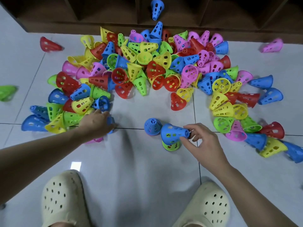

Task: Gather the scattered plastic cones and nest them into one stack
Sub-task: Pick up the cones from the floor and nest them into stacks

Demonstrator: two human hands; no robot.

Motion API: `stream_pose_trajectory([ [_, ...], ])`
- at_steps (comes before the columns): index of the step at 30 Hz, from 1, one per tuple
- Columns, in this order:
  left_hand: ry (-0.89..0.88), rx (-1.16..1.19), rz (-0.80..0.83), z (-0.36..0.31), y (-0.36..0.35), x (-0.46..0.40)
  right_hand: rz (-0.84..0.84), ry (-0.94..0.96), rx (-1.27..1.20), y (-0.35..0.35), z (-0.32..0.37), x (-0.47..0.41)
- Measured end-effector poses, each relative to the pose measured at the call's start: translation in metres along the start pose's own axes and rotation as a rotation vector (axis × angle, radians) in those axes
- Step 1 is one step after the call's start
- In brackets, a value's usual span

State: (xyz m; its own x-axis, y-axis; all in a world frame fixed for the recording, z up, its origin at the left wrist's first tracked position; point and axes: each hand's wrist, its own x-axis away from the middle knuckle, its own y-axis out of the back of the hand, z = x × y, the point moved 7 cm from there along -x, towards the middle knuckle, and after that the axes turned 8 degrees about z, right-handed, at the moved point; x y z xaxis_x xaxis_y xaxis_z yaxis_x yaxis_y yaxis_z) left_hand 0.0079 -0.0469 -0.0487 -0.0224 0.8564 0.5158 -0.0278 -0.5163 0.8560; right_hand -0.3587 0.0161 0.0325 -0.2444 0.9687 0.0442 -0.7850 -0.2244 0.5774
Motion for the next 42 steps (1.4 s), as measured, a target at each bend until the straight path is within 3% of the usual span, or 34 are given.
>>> stream_pose_trajectory([
  [7,-0.025,-0.068,0.125,-0.003,-0.019,0.001,0.038,0.056,0.182,-0.007,0.005,0.005],
  [12,-0.091,-0.109,0.081,-0.008,-0.031,0.001,0.002,0.044,0.185,0.001,0.003,0.001],
  [17,-0.13,-0.056,0.072,-0.012,-0.034,0.0,0.123,-0.031,0.263,-0.022,-0.019,-0.003],
  [24,-0.152,0.187,0.174,-0.025,-0.043,0.007,0.295,-0.128,0.307,-0.058,-0.049,-0.008],
  [34,0.015,0.777,0.275,-0.05,-0.04,0.005,0.334,-0.196,0.244,-0.063,-0.068,-0.001],
  [38,-0.011,1.075,0.133,-0.056,-0.013,0.005,0.31,-0.219,0.226,-0.061,-0.074,0.004],
  [42,-0.23,1.158,-0.168,-0.068,0.037,0.022,0.305,-0.239,0.221,-0.057,-0.077,0.005],
])
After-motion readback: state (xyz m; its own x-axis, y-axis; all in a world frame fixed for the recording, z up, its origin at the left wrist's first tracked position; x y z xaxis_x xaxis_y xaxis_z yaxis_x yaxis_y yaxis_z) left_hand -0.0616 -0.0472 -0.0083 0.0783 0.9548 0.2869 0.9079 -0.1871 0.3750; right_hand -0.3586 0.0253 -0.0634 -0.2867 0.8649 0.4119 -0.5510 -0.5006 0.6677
